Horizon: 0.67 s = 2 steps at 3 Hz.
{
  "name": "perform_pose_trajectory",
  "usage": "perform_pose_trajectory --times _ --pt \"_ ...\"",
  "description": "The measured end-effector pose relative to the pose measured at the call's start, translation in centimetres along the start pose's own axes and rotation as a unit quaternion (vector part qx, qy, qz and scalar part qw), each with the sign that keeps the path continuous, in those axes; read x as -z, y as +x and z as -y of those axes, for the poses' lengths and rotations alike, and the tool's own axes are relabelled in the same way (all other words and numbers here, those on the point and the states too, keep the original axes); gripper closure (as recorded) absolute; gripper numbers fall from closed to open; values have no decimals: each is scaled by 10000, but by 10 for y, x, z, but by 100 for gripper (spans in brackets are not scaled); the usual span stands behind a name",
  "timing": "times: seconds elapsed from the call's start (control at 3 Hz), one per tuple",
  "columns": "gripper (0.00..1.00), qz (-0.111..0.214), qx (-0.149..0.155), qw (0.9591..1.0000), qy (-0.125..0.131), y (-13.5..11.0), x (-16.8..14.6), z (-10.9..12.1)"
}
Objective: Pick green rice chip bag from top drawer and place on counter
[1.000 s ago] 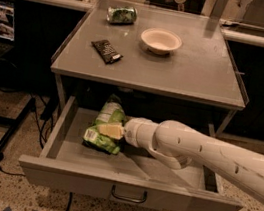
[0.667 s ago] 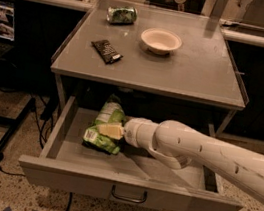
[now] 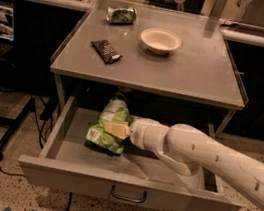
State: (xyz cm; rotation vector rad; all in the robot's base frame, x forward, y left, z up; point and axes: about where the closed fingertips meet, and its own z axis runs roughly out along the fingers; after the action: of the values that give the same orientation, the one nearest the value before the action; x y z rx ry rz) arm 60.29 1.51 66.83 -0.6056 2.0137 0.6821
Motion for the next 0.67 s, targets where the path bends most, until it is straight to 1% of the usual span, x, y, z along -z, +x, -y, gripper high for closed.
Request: perform_pose_trajectory --times 0.33,0.67 --pt "100 305 -86 9995 13 -20 35 -3" --pt "100 481 -136 9987 15 -35 70 -8"
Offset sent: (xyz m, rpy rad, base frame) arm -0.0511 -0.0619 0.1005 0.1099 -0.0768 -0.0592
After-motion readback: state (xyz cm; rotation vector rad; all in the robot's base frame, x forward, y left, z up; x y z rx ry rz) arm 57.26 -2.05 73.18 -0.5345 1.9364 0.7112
